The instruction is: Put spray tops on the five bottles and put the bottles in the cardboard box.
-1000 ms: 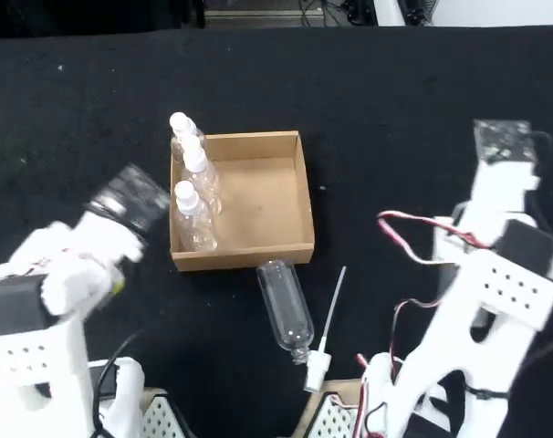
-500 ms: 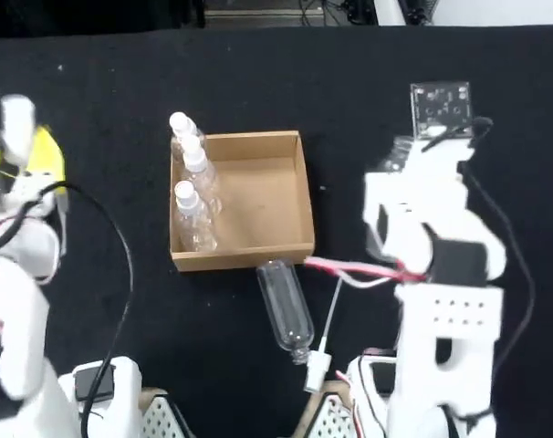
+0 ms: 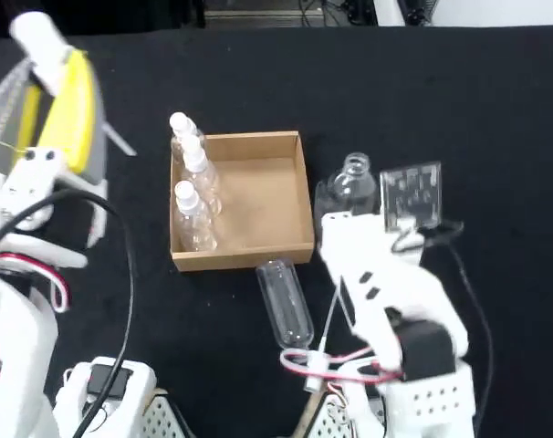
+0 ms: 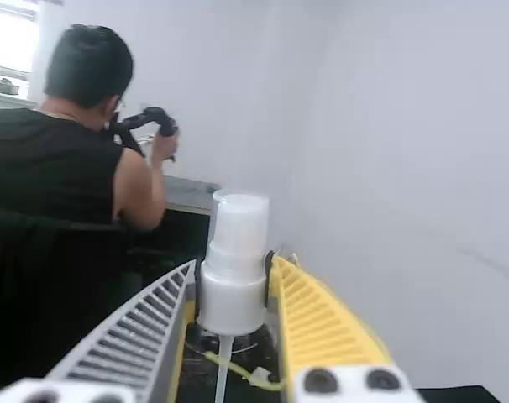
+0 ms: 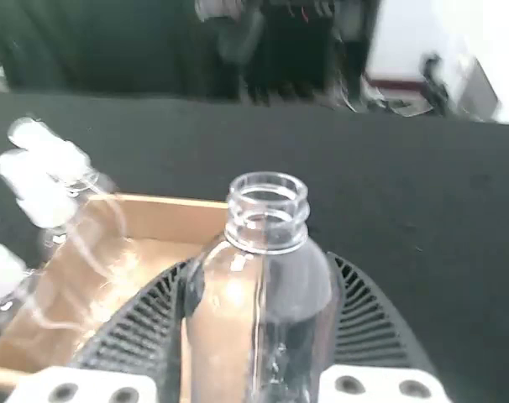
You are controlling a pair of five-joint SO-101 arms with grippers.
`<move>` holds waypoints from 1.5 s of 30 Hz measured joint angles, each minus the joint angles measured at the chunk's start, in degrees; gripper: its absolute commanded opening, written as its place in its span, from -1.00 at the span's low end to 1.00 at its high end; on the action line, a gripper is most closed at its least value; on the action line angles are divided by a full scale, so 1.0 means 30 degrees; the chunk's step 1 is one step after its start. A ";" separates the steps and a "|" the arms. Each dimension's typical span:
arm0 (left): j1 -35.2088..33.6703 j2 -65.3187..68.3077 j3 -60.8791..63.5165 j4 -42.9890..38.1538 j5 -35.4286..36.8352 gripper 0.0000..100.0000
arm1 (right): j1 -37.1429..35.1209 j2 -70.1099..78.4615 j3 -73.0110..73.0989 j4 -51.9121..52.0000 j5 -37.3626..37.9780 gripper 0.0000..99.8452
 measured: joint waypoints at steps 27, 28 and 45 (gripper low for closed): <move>0.9729 -0.1055 0.8938 -0.9934 0.0469 -0.86 | -0.5040 -0.2227 0.2374 0.0000 0.0000 -0.75; 0.9905 -0.1114 1.0139 -1.1370 0.0469 -0.85 | -0.5040 -0.2227 0.2374 0.0000 0.0000 -0.75; 0.9963 0.1729 0.8352 -0.8908 0.0469 -0.85 | -0.5040 -0.2227 0.2374 0.0000 0.0000 -0.75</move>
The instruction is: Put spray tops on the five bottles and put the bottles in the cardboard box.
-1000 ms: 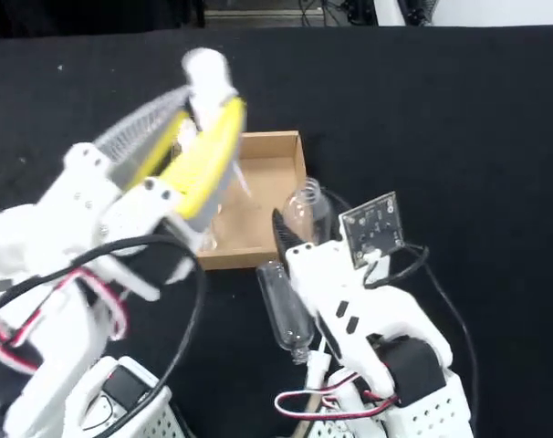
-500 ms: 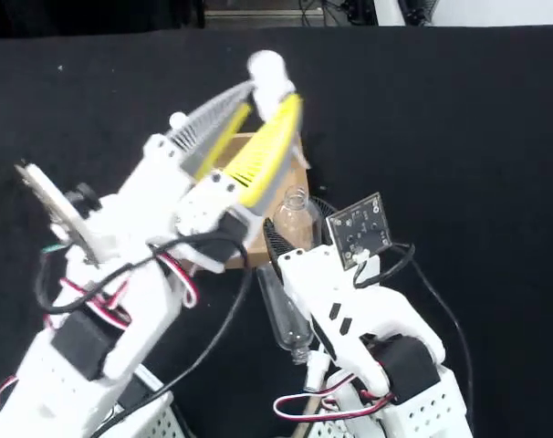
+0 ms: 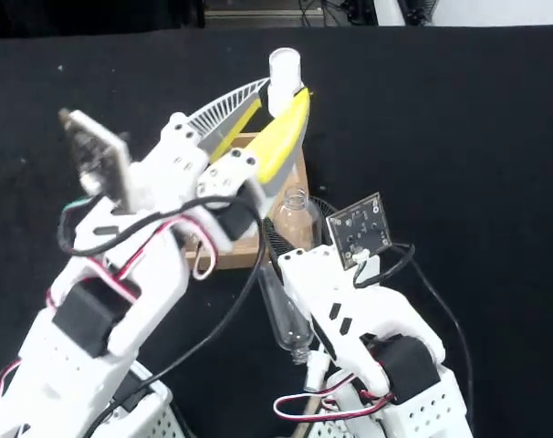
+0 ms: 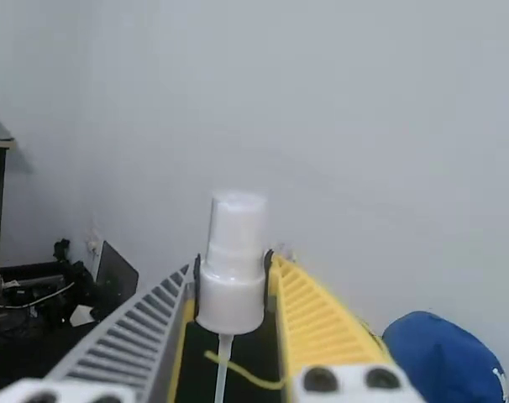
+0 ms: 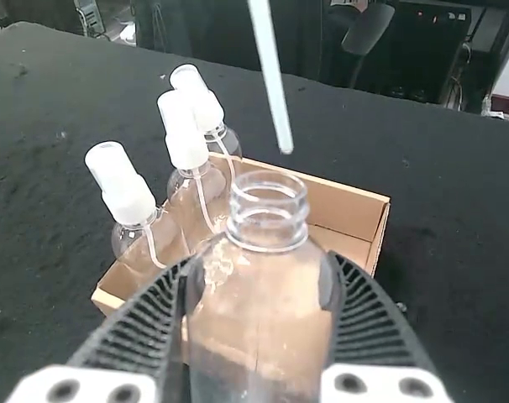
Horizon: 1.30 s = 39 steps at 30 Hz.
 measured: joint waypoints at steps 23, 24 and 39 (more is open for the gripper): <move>-0.0088 0.0645 -0.1788 0.2286 0.0000 -0.85 | 0.0000 0.0000 0.0791 -0.1495 0.0000 -0.75; -0.0088 0.0645 -0.1788 0.1963 0.0000 -0.85 | 0.0000 0.0000 0.0791 -0.1495 0.0000 -0.75; -0.0147 0.3223 -0.3077 0.3956 0.0000 -0.85 | 0.0000 0.0000 0.0791 -0.1495 0.0000 -0.75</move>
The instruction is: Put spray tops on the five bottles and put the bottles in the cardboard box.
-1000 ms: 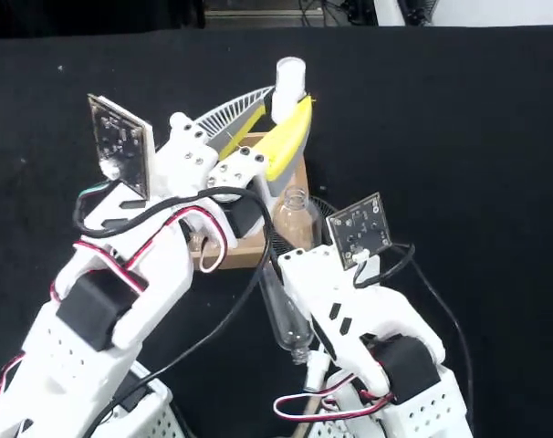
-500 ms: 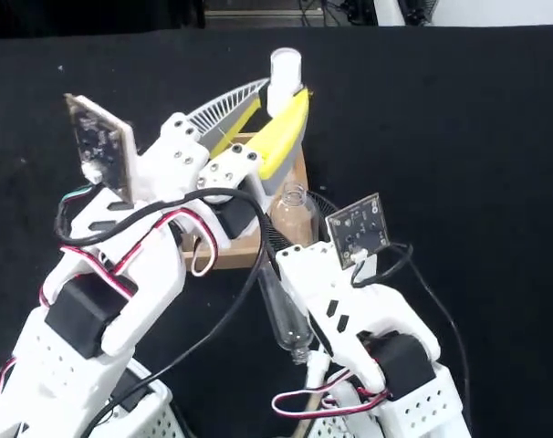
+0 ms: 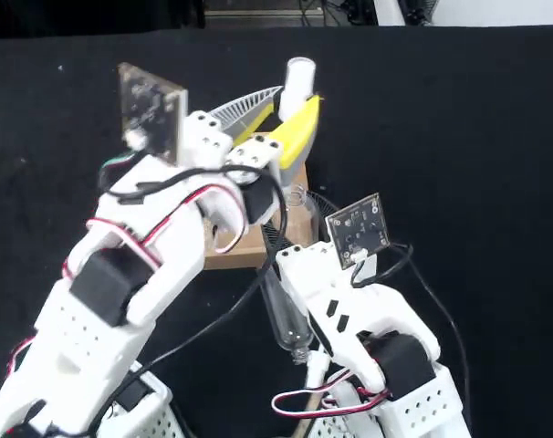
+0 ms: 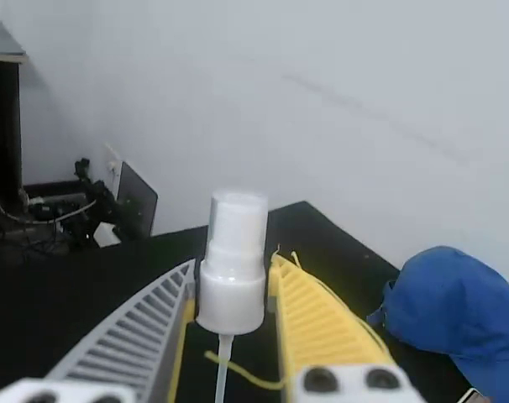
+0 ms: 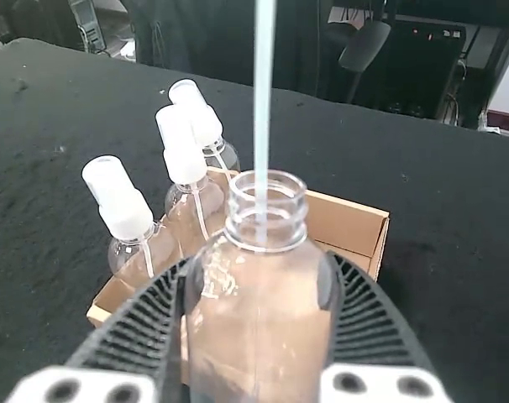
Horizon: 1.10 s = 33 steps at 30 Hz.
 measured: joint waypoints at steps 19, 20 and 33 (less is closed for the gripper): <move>0.0440 0.1260 0.0176 0.1319 0.0029 -0.85 | 0.0000 -0.2579 0.0674 -0.0586 0.0000 -0.75; 0.0498 0.1289 0.0469 0.1319 0.0029 -0.85 | 0.0000 -0.2784 0.0908 -0.0586 0.0000 -0.75; 0.2022 -0.0674 0.0821 0.3956 -0.0029 -0.71 | -0.0088 -0.3253 0.1084 -0.0586 0.0000 -0.75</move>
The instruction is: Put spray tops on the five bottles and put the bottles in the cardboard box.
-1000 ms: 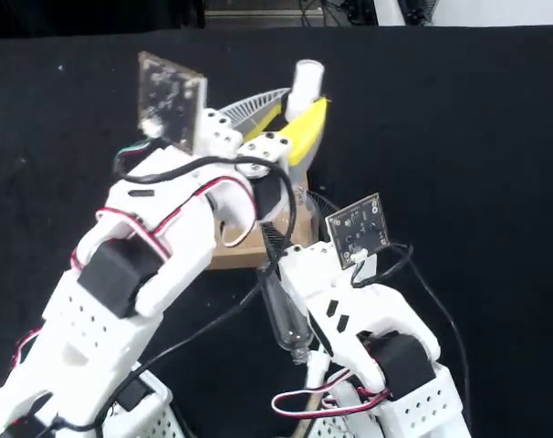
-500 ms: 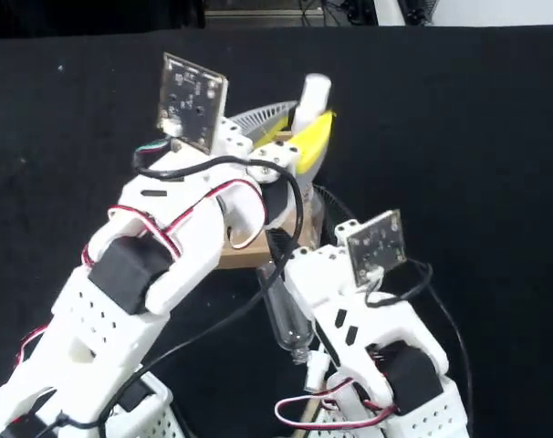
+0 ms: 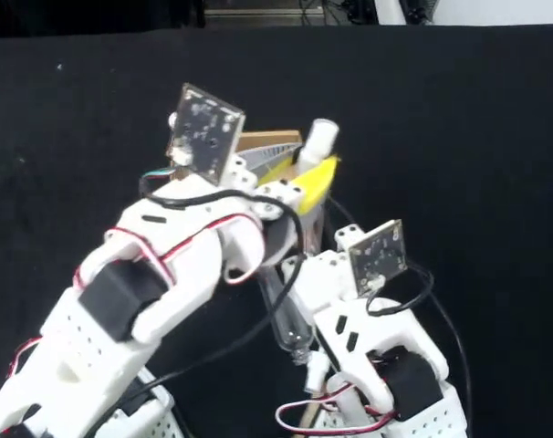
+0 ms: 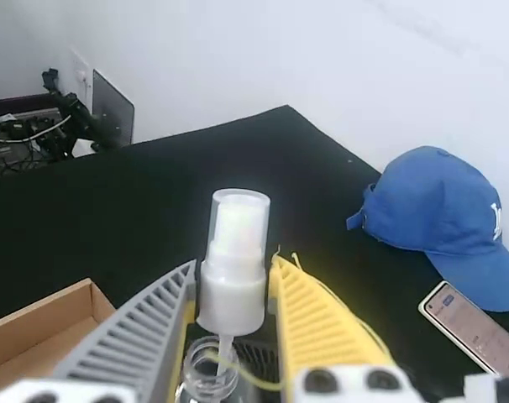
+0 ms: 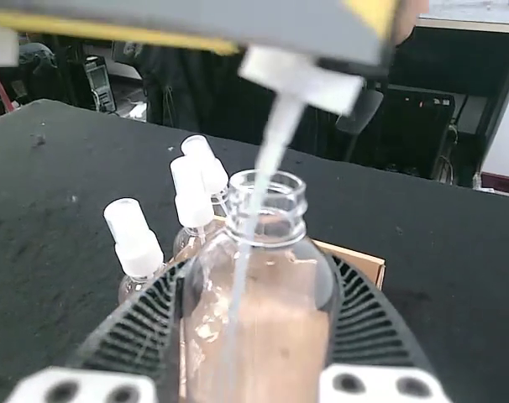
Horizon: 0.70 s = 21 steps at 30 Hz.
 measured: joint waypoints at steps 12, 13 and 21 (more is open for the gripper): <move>-0.0176 -0.0791 0.0000 0.1963 0.0000 -0.39 | 0.0000 0.0000 -0.0029 0.0000 0.0000 -0.75; -0.0352 -0.0791 -0.0029 0.2081 0.0000 -0.39 | 0.0000 0.0000 -0.0029 0.0000 0.0000 -0.75; -0.3956 -0.0850 -0.3897 0.6623 0.0000 -0.38 | 0.0000 0.0000 -0.0029 0.0000 0.0000 -0.75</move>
